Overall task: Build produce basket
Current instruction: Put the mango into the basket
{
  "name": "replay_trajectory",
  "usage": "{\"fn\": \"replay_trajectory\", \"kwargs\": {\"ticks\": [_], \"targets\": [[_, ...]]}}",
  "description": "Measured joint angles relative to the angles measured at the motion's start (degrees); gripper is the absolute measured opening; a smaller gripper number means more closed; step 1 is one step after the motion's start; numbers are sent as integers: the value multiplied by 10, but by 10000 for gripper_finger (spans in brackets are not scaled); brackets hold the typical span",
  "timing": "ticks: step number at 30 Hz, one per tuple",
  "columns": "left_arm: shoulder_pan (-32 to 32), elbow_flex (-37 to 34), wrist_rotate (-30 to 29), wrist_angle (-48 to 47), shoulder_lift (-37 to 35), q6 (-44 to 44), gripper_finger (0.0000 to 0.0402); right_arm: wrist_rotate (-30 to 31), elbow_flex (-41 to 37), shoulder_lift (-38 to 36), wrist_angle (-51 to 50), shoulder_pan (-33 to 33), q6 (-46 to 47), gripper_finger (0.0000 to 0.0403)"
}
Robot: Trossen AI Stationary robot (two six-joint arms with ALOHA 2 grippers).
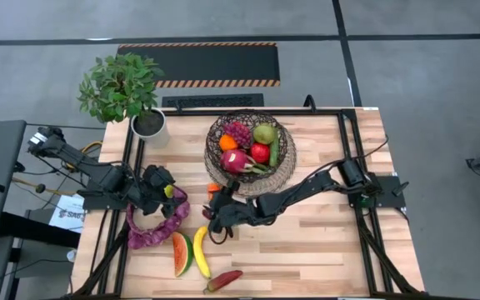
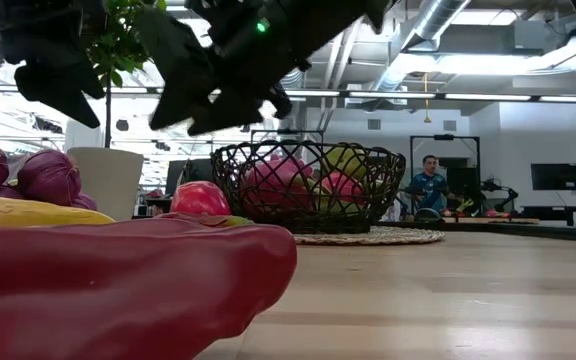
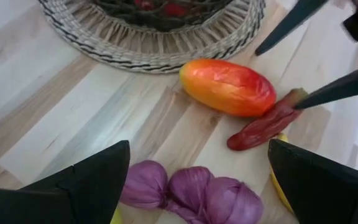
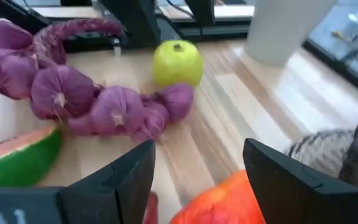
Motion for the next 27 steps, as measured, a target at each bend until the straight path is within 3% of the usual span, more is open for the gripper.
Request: {"fn": "replay_trajectory", "kwargs": {"ticks": [5,18,27], "targets": [[0,0,-2,5,-1,0,368,40,-9,0,-67,9,57,266],[0,0,-16,10,-1,6,368,34,-27,2,-58,0,98,266],[0,0,-14,10,-1,6,368,37,-5,61,-4,1,102,266]]}}
